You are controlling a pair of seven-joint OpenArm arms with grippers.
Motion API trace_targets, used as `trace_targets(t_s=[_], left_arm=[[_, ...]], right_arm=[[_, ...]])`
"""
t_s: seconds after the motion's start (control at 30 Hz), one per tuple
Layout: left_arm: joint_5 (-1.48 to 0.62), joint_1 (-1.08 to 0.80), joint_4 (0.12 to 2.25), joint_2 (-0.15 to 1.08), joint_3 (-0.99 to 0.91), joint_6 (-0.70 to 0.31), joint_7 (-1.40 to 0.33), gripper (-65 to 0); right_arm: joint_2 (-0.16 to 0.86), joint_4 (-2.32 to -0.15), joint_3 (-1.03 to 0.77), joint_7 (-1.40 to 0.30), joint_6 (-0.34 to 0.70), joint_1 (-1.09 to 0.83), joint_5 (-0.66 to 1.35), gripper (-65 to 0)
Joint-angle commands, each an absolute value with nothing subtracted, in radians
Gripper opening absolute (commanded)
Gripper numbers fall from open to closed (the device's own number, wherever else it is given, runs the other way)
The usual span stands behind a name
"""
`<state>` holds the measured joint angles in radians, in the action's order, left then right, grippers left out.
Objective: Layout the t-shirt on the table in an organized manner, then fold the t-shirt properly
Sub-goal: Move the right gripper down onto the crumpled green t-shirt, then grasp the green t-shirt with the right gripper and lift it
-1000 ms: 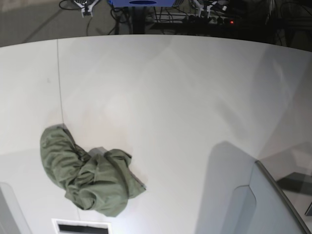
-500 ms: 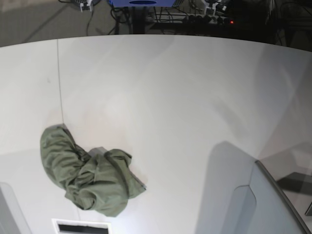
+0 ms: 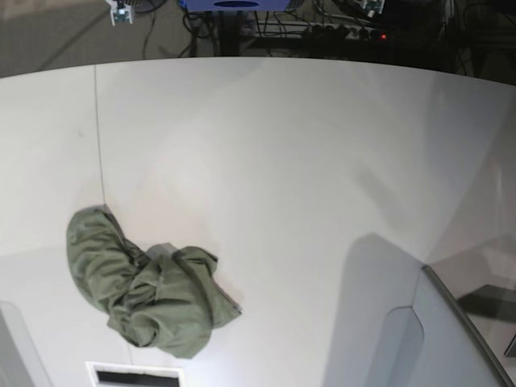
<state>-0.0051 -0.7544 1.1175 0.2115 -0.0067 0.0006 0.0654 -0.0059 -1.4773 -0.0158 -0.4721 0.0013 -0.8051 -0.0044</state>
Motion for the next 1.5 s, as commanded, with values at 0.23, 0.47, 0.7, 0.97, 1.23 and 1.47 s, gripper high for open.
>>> trace_targets(t_s=[0.23, 0.47, 0.7, 0.97, 1.23, 1.47], left_arm=[[-0.008, -0.935, 1.613, 0.257, -0.012, 0.005, 0.073, -65.0], [-0.008, -0.806, 1.913, 0.249, -0.012, 0.005, -0.231, -65.0], [-0.053, -0.472, 1.922, 0.214, -0.018, 0.005, -0.625, -65.0], [-0.143, -0.308, 1.914, 0.208, -0.051, 0.005, -0.684, -65.0], [-0.142, -0.312, 1.850, 0.209, -0.053, 0.005, -0.682, -65.0], [-0.142, -0.341, 1.836, 0.213, -0.053, 0.005, -0.680, -65.0]], right_arm=[[-0.005, -1.988, -0.156, -0.645, 0.007, -0.898, -0.005, -65.0], [-0.005, -2.032, -0.176, -0.680, 0.147, -0.656, 0.002, -65.0], [-0.013, -1.989, -0.183, -0.889, 0.397, -0.243, 0.002, -60.2], [-0.012, -1.681, -0.183, -0.989, 0.420, 0.197, 0.002, -32.3], [0.022, -1.130, -0.183, -0.728, 0.426, 0.466, 0.156, -18.9], [0.064, -0.665, -0.182, -0.453, 0.420, 0.653, 0.182, -19.5]])
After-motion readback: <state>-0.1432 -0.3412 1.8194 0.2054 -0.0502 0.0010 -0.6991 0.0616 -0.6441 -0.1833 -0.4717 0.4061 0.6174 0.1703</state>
